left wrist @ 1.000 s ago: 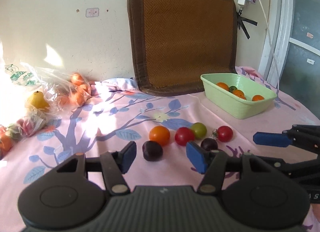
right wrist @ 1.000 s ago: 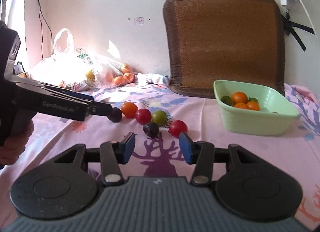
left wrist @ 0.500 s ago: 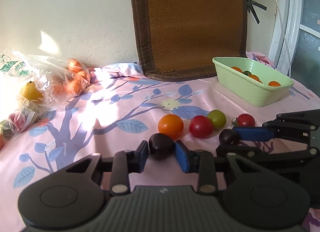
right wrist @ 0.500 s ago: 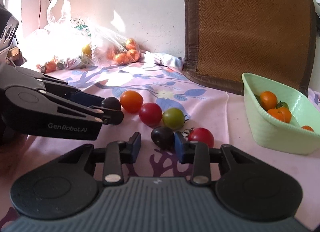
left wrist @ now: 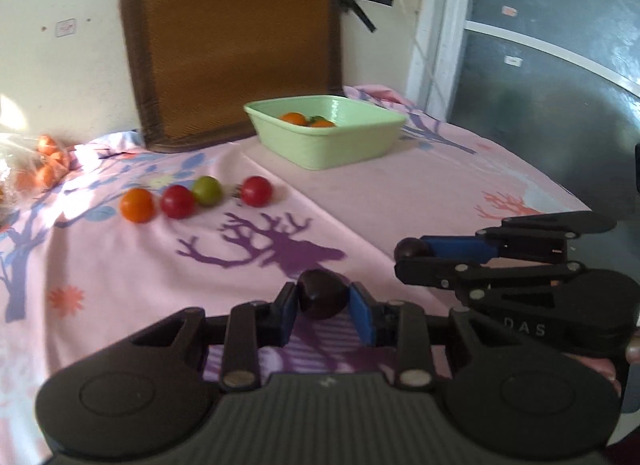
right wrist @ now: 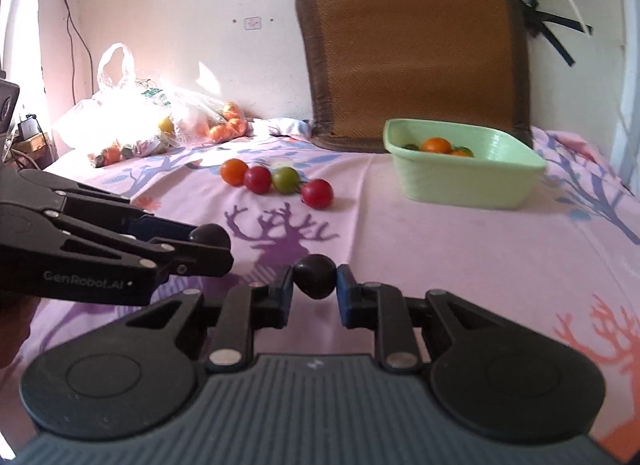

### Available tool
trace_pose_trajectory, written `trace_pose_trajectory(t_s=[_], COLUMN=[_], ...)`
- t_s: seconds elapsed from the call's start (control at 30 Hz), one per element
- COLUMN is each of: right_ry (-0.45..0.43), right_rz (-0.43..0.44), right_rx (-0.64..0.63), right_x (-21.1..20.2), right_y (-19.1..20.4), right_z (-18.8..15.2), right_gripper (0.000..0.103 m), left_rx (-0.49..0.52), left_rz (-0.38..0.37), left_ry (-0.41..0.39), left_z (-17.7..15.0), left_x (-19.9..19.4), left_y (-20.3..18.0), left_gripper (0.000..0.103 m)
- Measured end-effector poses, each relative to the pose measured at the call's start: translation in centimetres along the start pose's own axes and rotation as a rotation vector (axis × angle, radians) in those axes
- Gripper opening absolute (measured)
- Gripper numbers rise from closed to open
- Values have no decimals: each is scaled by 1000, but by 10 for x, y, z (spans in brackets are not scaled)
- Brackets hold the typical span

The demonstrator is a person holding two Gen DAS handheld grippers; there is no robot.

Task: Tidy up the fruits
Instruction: 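Carry both dark purple tomatoes over the green bowl and lower them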

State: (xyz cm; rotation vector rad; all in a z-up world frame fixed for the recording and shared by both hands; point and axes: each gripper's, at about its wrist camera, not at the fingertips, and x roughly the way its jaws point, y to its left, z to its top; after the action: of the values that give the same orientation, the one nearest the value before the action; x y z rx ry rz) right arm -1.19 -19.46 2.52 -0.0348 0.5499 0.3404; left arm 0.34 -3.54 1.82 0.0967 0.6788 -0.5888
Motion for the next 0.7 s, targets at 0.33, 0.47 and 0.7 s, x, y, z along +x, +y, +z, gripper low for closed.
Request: trace_pose_trajectory(t_s=[0.33,0.47,0.7], right_ry=[-26,-27,-55], right_rz=[-160,-167,-151], right_rx=[94,127,128], right_x=[-57,-60,-61], right_y=[-40,-49,-53], right_z=[-48,-55,-61], right_gripper=[26,28,26], left_rx=[151,176,188], left_rz=[-87,-69,-47], left_ry=[33,49,41], left_z=[-2,-4,1], left_x=[22,26,30], left_y=[-80,-88,-88], left_gripper=[29,30,29])
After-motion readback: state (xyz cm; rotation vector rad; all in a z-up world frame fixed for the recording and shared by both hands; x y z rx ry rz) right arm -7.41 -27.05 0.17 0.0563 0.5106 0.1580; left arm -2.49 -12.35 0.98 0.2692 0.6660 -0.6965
